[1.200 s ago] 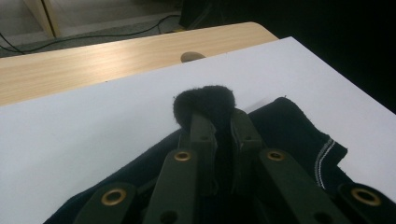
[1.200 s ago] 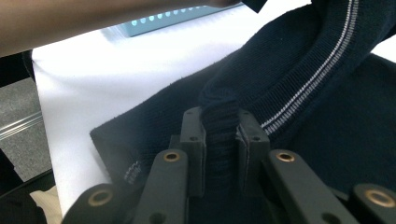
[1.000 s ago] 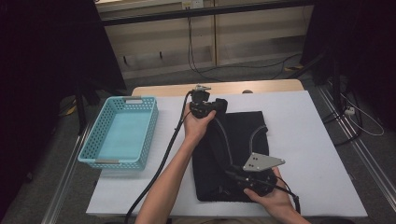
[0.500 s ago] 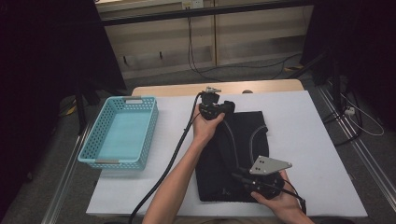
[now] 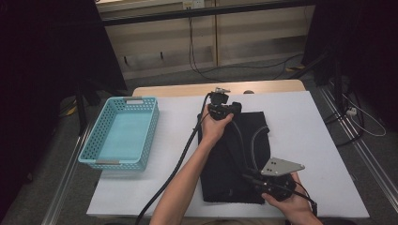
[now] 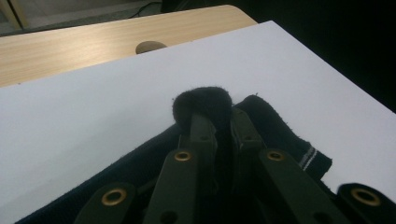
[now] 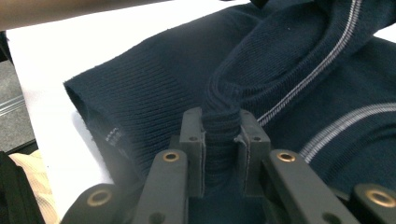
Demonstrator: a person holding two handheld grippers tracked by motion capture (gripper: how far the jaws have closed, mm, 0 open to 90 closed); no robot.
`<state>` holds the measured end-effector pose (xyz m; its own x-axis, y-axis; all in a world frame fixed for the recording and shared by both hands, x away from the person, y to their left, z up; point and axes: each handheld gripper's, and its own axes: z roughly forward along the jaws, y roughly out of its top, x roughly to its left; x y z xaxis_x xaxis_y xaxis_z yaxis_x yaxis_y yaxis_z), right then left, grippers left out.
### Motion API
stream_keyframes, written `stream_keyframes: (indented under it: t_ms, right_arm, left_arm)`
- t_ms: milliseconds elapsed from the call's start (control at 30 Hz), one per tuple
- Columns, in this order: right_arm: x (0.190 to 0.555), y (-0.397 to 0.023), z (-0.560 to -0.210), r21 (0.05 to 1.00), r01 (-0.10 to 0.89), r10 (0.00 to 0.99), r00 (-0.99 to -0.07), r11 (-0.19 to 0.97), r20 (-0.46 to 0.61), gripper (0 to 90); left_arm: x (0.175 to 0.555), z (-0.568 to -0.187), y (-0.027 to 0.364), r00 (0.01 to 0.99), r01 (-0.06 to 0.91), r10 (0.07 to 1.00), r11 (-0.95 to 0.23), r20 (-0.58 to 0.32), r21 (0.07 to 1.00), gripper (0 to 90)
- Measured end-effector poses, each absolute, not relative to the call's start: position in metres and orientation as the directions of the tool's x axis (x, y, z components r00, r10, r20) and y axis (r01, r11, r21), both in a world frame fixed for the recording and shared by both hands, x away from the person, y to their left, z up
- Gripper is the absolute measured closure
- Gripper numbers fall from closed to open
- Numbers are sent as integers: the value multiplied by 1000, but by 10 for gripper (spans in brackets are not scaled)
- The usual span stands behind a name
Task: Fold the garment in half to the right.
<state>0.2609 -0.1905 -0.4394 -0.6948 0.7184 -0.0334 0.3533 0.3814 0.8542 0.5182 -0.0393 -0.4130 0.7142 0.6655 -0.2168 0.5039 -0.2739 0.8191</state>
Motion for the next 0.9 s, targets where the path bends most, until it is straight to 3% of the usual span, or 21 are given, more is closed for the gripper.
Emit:
stream_keyframes:
  t_ms: [267,433,600,667,900]
  right_arm:
    - [254,-202,-442,849,366,730,-683,380,-32,750]
    - [256,-203,-449,834,382,729,-683,398,-35,673]
    - [258,-205,-450,831,393,740,-672,394,-33,514]
    - [259,-206,-450,832,395,743,-668,389,-31,480]
    - [263,-208,-446,845,388,762,-647,367,-34,391]
  left_arm:
    - [515,-422,-58,732,500,644,-285,-223,818,828]
    - [514,-431,-61,760,476,615,-309,-209,823,793]
    - [512,-431,-56,762,477,610,-302,-217,825,617]
    - [511,-429,-51,762,477,610,-299,-219,826,522]
    - [505,-425,-28,761,463,619,-308,-194,831,338]
